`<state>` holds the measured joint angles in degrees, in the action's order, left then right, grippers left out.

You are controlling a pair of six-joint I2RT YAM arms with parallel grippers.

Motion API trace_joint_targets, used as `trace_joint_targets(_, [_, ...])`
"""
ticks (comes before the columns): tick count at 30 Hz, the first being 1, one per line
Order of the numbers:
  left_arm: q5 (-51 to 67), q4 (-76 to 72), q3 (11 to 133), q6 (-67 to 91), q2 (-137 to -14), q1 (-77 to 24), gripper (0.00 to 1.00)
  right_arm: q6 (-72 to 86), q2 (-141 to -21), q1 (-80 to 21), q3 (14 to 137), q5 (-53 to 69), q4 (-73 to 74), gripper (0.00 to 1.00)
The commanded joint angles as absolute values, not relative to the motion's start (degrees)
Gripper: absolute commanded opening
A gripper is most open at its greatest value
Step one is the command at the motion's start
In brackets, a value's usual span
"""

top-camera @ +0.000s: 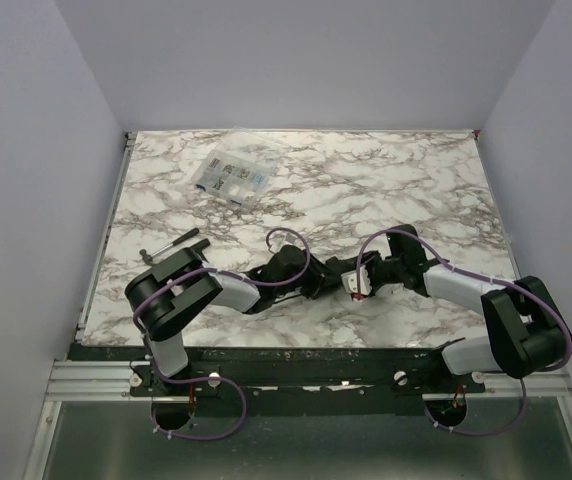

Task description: Put away the umbrella

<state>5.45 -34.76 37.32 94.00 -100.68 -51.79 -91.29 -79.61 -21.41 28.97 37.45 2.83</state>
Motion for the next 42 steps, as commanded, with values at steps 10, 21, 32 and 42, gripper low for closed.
trace_joint_targets(10, [-9.68,-40.91,37.37,101.81,-103.46,-51.64,0.25,-90.27,-82.27,-21.97,27.30,33.98,13.18,0.11])
trace_joint_targets(21, [-9.84,-50.68,35.16,101.77,-104.82,-51.59,0.00,-90.09,-82.33,-21.99,27.51,33.93,13.37,0.11])
trace_joint_targets(32, [4.50,-59.97,33.54,102.93,-105.73,-51.59,0.00,-87.29,-82.80,-21.98,27.67,33.06,11.56,0.11])
trace_joint_targets(42, [8.48,-62.57,30.69,100.64,-104.55,-51.35,0.00,-82.95,-85.44,-21.98,30.17,32.20,12.06,0.07])
